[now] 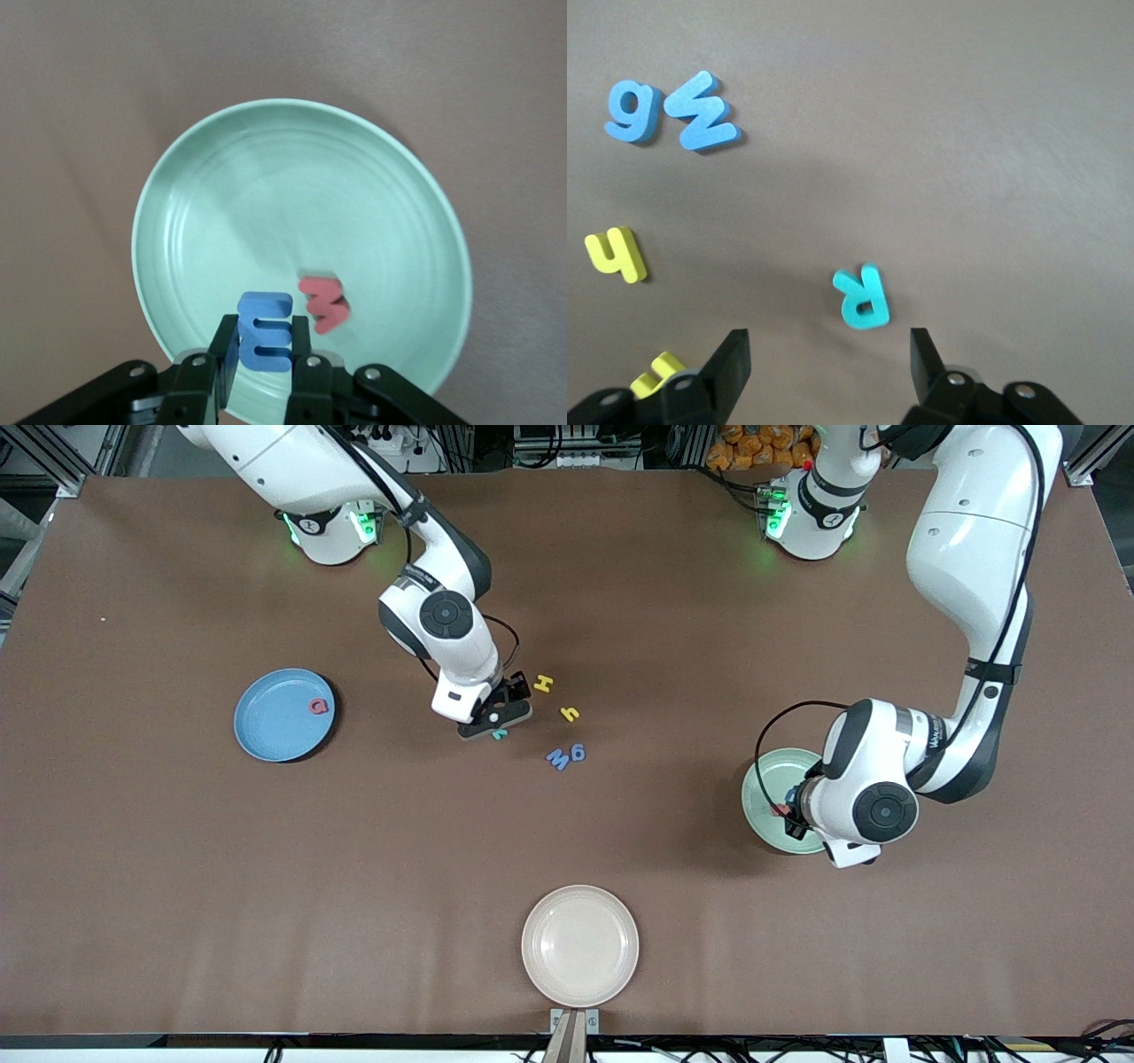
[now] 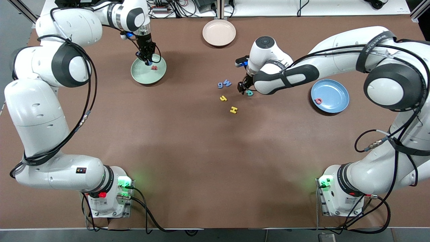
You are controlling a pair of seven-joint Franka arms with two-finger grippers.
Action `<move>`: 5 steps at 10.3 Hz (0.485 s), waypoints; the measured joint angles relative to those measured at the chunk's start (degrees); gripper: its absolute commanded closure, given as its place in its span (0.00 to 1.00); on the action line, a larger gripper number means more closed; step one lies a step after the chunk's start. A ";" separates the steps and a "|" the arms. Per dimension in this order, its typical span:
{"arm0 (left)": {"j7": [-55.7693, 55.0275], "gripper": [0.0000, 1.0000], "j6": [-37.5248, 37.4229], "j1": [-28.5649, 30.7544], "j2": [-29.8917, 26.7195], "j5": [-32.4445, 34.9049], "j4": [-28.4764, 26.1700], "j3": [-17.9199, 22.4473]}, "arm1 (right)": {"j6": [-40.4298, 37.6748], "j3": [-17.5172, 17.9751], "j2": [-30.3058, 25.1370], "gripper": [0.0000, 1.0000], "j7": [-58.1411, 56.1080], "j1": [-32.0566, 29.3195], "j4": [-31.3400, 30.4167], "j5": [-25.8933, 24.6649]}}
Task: Sort uppercase to blue plate, lowercase to green plate
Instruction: 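Release blue E on the green plate while the right gripper lowers to R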
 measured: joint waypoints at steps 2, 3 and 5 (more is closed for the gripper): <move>0.77 0.00 -0.58 0.40 -0.09 0.00 -1.16 0.01 | 1.50 -1.92 1.65 0.20 -4.65 -0.03 0.92 -0.05; 1.12 0.00 -0.77 0.61 -0.12 0.00 -1.40 0.02 | 2.50 -2.24 2.23 0.20 -6.35 -0.02 0.95 -0.10; 1.38 0.00 -0.83 1.21 -0.46 0.01 -1.61 0.05 | 3.51 -2.98 3.04 0.20 -8.90 0.03 0.98 -0.10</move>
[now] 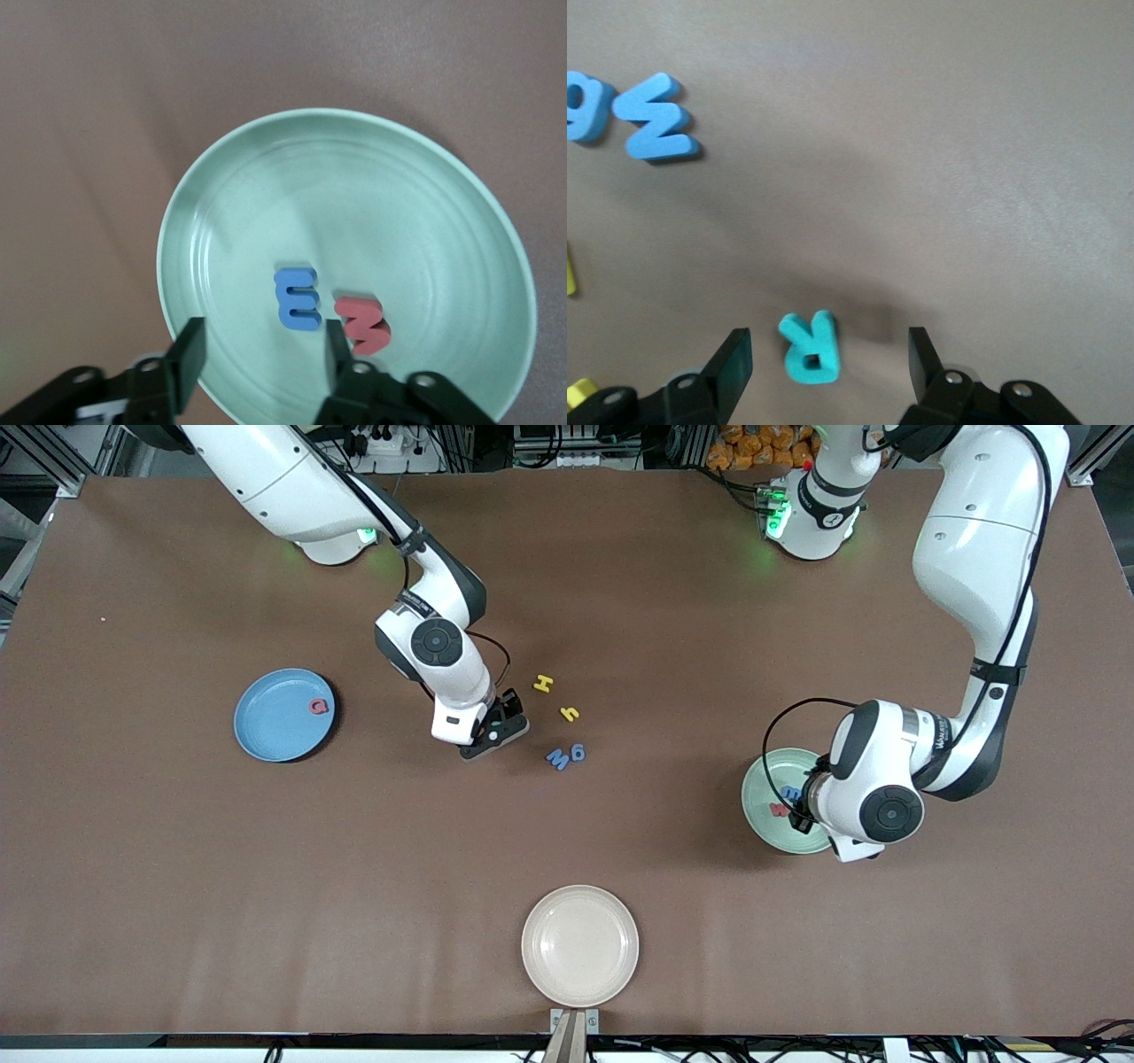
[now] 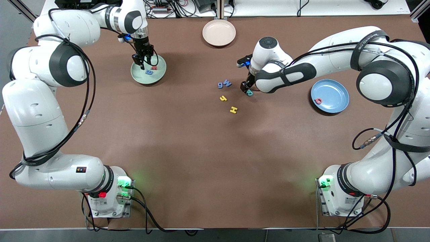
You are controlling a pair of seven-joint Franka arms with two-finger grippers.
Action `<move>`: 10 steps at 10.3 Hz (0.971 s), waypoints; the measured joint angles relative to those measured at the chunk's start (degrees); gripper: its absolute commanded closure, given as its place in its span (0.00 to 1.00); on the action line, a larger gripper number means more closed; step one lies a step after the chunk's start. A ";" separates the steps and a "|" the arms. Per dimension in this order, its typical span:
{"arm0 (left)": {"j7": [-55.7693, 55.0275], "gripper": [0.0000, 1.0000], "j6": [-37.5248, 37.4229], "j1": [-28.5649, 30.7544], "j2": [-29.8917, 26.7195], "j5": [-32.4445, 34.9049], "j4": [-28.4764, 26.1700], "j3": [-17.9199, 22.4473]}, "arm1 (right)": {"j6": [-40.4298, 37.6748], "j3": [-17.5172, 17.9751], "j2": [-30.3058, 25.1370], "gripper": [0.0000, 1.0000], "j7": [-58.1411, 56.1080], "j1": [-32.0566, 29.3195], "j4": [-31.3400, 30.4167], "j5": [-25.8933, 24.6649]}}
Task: Sort uppercase to blue plate, lowercase to green plate
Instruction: 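Release blue E on the green plate while the right gripper lowers to R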
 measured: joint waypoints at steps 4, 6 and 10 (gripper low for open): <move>2.00 0.00 5.40 2.38 -3.77 0.63 -6.83 0.01 | 1.18 -0.26 0.59 0.21 -1.72 1.13 0.00 -0.10; 3.03 0.00 13.40 3.34 -9.14 0.63 -16.11 -0.01 | 1.52 -0.26 0.82 0.21 -2.37 1.63 0.01 -1.07; 3.05 0.00 31.44 3.34 -20.52 0.64 -35.63 -0.16 | 2.11 -0.34 1.12 0.24 -6.00 1.69 0.05 -1.49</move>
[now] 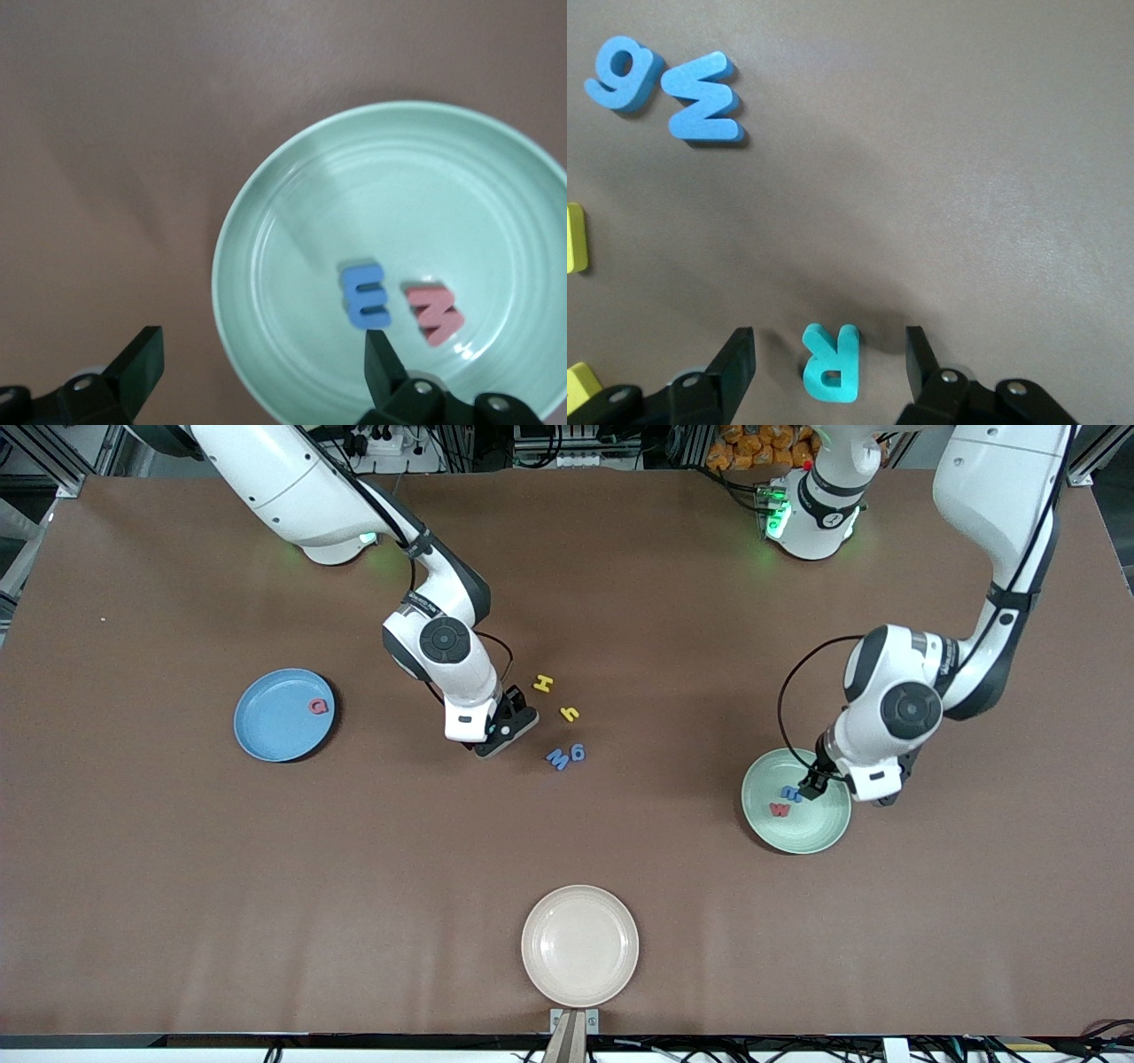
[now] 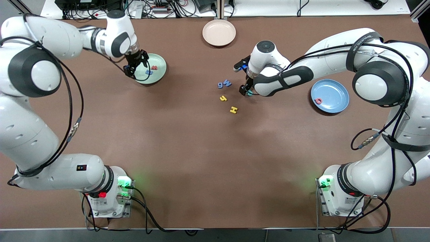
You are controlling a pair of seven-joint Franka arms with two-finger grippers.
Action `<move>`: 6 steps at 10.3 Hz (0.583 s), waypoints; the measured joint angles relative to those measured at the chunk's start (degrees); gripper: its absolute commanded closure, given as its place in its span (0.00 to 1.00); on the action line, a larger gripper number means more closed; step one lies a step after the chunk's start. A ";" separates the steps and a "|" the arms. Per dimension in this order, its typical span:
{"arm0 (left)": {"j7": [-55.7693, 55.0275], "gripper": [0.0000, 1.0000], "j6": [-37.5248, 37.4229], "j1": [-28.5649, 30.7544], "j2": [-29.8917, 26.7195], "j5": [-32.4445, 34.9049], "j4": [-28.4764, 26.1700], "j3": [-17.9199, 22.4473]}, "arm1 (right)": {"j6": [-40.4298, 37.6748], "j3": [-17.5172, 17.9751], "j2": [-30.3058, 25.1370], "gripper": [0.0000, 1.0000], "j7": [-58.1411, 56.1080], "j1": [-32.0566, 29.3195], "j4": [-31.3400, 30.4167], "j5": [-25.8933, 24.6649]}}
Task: Sort uppercase to blue plate, lowercase to green plate
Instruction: 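Release blue E on the green plate while the right gripper lowers to R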
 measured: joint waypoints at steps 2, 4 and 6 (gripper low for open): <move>0.98 0.00 5.04 -0.06 -3.54 0.44 -4.71 -0.66 | 0.62 -0.04 0.13 0.28 -2.75 0.00 -0.12 -0.04; 6.16 0.00 5.75 -0.05 -5.50 1.72 -3.37 -0.93 | 1.06 -0.35 0.23 0.28 -4.91 0.00 -0.21 -0.04; 15.45 0.00 5.75 -0.02 -6.12 1.77 -1.31 -0.91 | 1.40 -0.49 0.24 0.28 -6.06 0.00 -0.39 -0.04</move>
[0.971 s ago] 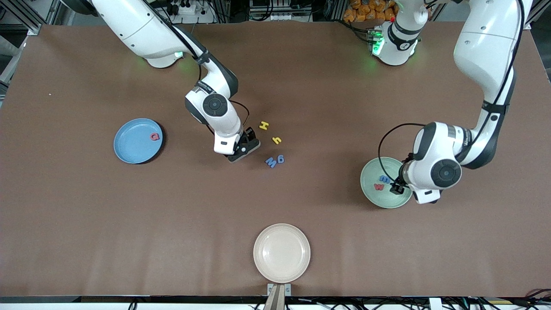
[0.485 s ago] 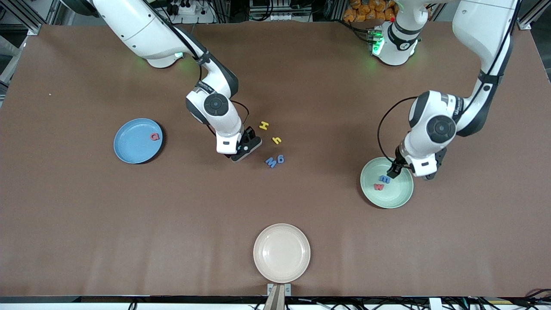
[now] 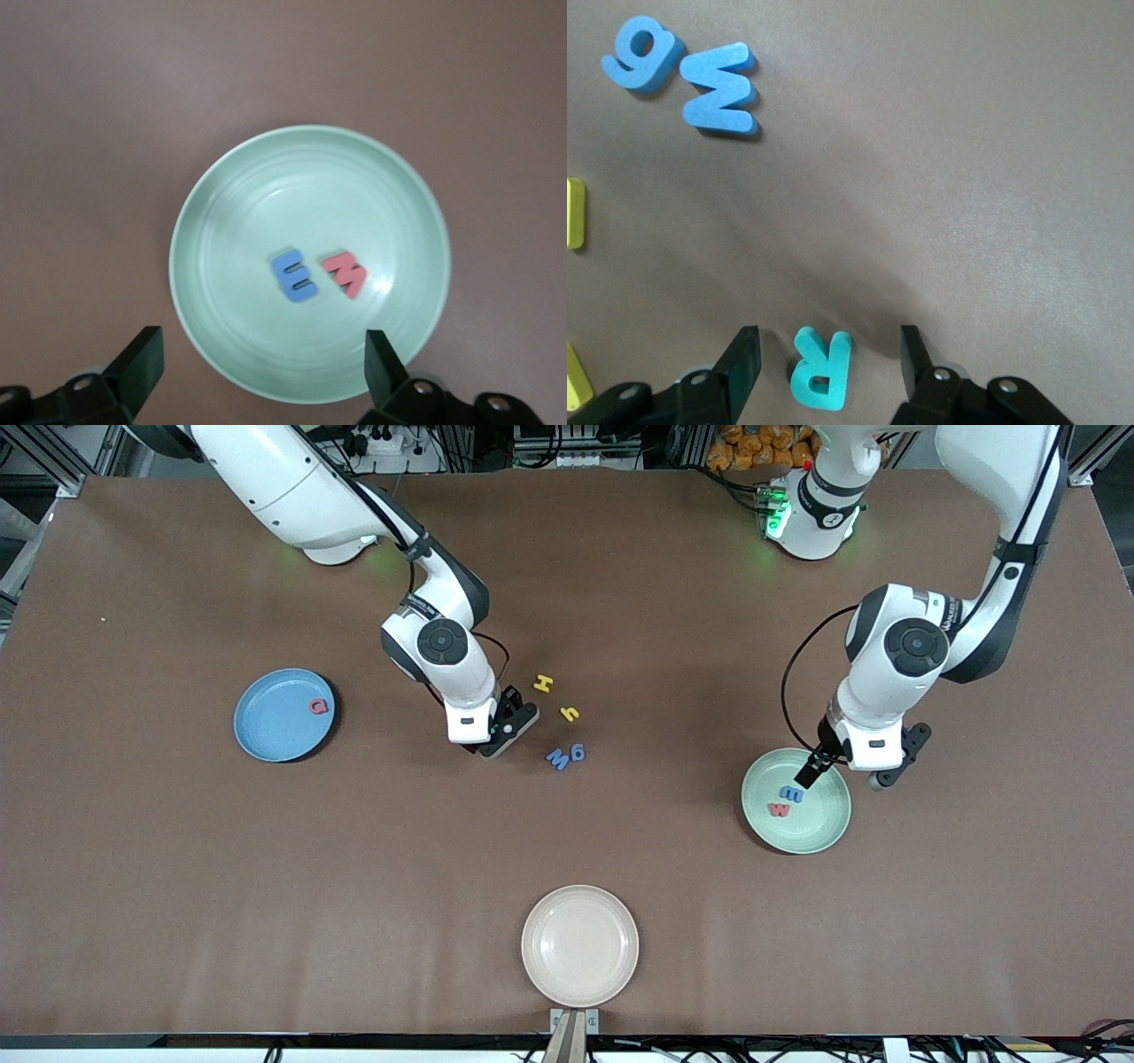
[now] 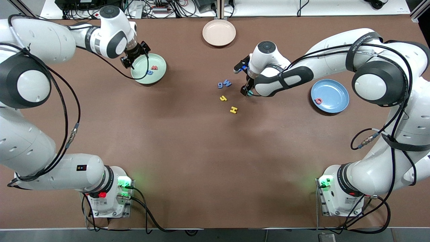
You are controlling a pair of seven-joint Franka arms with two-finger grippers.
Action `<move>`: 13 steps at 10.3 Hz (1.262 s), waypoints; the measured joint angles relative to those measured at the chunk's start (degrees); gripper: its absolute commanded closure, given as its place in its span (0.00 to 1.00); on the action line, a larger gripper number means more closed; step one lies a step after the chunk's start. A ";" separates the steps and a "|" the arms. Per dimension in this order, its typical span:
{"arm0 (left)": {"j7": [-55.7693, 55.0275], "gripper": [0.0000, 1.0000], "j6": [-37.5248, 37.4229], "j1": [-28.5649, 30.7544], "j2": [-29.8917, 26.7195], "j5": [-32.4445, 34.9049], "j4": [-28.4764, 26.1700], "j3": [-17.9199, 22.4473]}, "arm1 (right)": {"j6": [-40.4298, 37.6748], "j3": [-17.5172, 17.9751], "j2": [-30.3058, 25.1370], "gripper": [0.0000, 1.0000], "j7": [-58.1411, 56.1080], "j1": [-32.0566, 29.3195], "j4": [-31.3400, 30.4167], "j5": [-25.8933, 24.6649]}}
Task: Sort uppercase to blue plate, lowercase to green plate
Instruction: 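Release blue E on the green plate while the right gripper lowers to R, then grasp teal R with the right gripper while the left gripper rises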
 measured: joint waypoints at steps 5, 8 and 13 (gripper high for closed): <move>16.64 0.00 -0.84 0.91 0.01 0.00 6.75 0.55 | 0.98 -0.36 -0.04 0.34 -0.88 -0.23 -1.09 0.00; 20.89 0.00 -5.24 1.21 0.73 0.04 13.37 0.38 | 1.01 -0.41 -0.19 0.44 -0.90 -0.37 -1.13 0.00; 30.99 0.00 -8.95 1.71 2.23 0.05 14.36 0.67 | 0.90 -0.55 -0.52 0.65 -0.94 -0.50 -1.18 -0.01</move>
